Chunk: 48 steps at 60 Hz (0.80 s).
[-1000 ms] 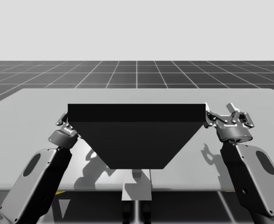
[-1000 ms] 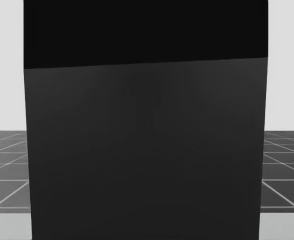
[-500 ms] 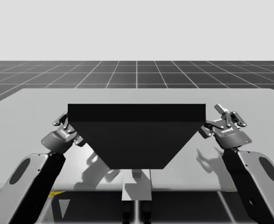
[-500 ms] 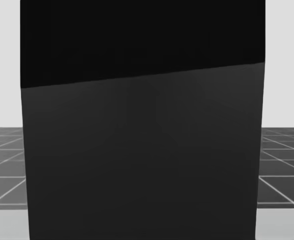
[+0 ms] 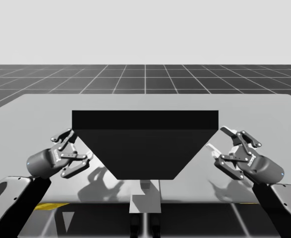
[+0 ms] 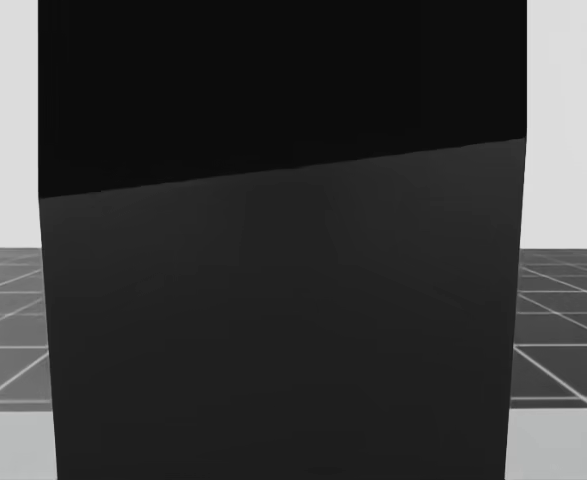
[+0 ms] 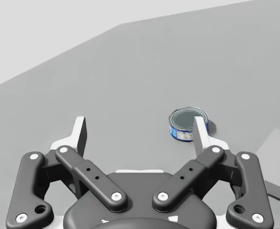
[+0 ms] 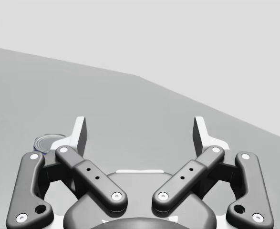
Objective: Reach around the screen and pick up the object behind it.
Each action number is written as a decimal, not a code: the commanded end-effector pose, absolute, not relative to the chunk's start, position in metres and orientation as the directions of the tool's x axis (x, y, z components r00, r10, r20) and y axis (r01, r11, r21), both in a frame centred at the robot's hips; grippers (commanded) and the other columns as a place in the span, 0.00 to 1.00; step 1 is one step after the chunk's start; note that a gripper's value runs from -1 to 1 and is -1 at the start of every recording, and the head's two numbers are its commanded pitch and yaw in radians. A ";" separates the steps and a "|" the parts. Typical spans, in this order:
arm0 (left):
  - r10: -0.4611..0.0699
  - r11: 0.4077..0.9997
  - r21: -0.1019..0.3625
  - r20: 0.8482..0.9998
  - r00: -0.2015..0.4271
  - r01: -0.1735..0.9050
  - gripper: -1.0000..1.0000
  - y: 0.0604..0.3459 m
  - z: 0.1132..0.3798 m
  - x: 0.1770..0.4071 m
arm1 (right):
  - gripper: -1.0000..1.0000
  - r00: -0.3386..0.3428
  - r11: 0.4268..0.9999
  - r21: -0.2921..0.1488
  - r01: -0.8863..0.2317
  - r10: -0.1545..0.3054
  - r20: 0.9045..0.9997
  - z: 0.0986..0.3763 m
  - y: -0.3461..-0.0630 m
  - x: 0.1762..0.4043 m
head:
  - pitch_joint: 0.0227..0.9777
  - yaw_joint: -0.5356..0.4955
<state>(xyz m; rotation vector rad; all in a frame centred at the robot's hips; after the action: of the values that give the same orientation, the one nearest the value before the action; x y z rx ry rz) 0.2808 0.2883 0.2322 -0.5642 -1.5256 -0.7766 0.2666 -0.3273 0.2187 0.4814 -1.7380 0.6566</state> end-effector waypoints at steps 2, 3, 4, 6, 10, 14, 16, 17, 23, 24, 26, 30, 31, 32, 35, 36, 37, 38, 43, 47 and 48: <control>-0.145 0.546 0.167 0.984 -0.104 0.821 0.00 0.292 0.227 0.269 | 0.00 -0.263 0.630 -0.201 -0.750 -0.006 0.965 0.210 -0.323 0.242 | 0.11 0.51; -0.152 0.533 0.169 0.983 -0.103 0.829 0.00 0.292 0.226 0.269 | 0.00 -0.261 0.617 -0.201 -0.761 -0.008 0.965 0.209 -0.322 0.241 | 0.11 0.51; -0.154 0.525 0.170 0.983 -0.104 0.834 0.00 0.292 0.226 0.268 | 0.00 -0.261 0.609 -0.202 -0.767 -0.009 0.965 0.208 -0.322 0.240 | 0.11 0.51; -0.155 0.504 0.167 0.983 -0.102 0.847 0.00 0.292 0.226 0.268 | 0.00 -0.259 0.591 -0.204 -0.780 -0.008 0.966 0.205 -0.321 0.239 | 0.11 0.51; -0.167 0.485 0.170 0.981 -0.100 0.858 0.00 0.291 0.225 0.269 | 0.00 -0.256 0.567 -0.210 -0.796 -0.002 0.967 0.200 -0.319 0.237 | 0.11 0.51; -0.192 0.472 0.178 0.977 -0.096 0.863 0.00 0.289 0.223 0.271 | 0.00 -0.258 0.562 -0.223 -0.797 0.018 0.966 0.193 -0.316 0.240 | 0.12 0.51; -0.199 0.478 0.181 0.975 -0.095 0.860 0.00 0.288 0.222 0.272 | 0.00 -0.234 0.567 -0.197 -0.800 0.008 0.972 0.191 -0.315 0.242 | 0.12 0.51; -0.198 0.475 0.179 0.976 -0.094 0.861 0.00 0.288 0.222 0.272 | 0.00 -0.232 0.570 -0.196 -0.798 0.008 0.973 0.190 -0.315 0.243 | 0.12 0.51; -0.206 0.475 0.184 0.974 -0.095 0.861 0.00 0.285 0.221 0.274 | 0.00 -0.206 0.583 -0.173 -0.794 0.010 0.979 0.184 -0.313 0.254 | 0.12 0.50; -0.208 0.475 0.186 0.973 -0.096 0.860 0.00 0.285 0.221 0.274 | 0.00 -0.206 0.585 -0.174 -0.792 0.013 0.979 0.183 -0.313 0.255 | 0.12 0.50; -0.209 0.472 0.187 0.973 -0.097 0.862 0.00 0.284 0.220 0.275 | 0.00 -0.195 0.593 -0.166 -0.788 0.016 0.981 0.181 -0.312 0.263 | 0.12 0.50; -0.215 0.473 0.193 0.971 -0.100 0.859 0.00 0.283 0.220 0.276 | 0.00 -0.168 0.600 -0.146 -0.787 0.019 0.986 0.176 -0.311 0.275 | 0.12 0.50; -0.215 0.473 0.194 0.971 -0.100 0.859 0.00 0.283 0.220 0.276 | 0.00 -0.164 0.602 -0.143 -0.786 0.020 0.986 0.176 -0.310 0.277 | 0.12 0.50; -0.215 0.473 0.194 0.971 -0.100 0.860 0.00 0.282 0.220 0.276 | 0.00 -0.159 0.603 -0.139 -0.785 0.020 0.987 0.175 -0.310 0.279 | 0.12 0.50; -0.213 0.471 0.193 0.972 -0.101 0.861 0.00 0.282 0.220 0.276 | 0.00 -0.127 0.604 -0.111 -0.789 0.016 0.992 0.171 -0.308 0.289 | 0.12 0.50; -0.215 0.471 0.195 0.971 -0.103 0.860 0.00 0.281 0.221 0.276 | 0.00 -0.123 0.604 -0.107 -0.790 0.015 0.992 0.170 -0.307 0.291 | 0.12 0.50; -0.215 0.471 0.195 0.971 -0.103 0.860 0.00 0.281 0.221 0.276 | 0.00 -0.119 0.604 -0.103 -0.790 0.014 0.993 0.169 -0.306 0.293 | 0.12 0.50; -0.216 0.471 0.196 0.971 -0.103 0.860 0.00 0.281 0.221 0.276 | 0.00 -0.111 0.604 -0.097 -0.791 0.014 0.994 0.168 -0.304 0.296 | 0.12 0.50; -0.222 0.466 0.203 0.969 -0.108 0.861 0.00 0.279 0.221 0.275 | 0.00 -0.088 0.590 -0.083 -0.803 0.020 0.996 0.164 -0.297 0.305 | 0.13 0.50; -0.226 0.462 0.206 0.968 -0.110 0.863 0.00 0.278 0.220 0.275 | 0.00 -0.074 0.574 -0.081 -0.815 0.036 0.997 0.162 -0.287 0.311 | 0.13 0.50; -0.227 0.461 0.207 0.968 -0.111 0.863 0.00 0.278 0.220 0.275 | 0.00 -0.068 0.569 -0.079 -0.819 0.041 0.997 0.161 -0.284 0.313 | 0.13 0.50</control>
<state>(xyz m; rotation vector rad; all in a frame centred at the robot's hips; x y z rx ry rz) 0.2755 0.2802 0.2211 -0.6183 -1.3820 -1.0148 0.2969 -0.2989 0.1699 0.6798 -1.5286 0.8021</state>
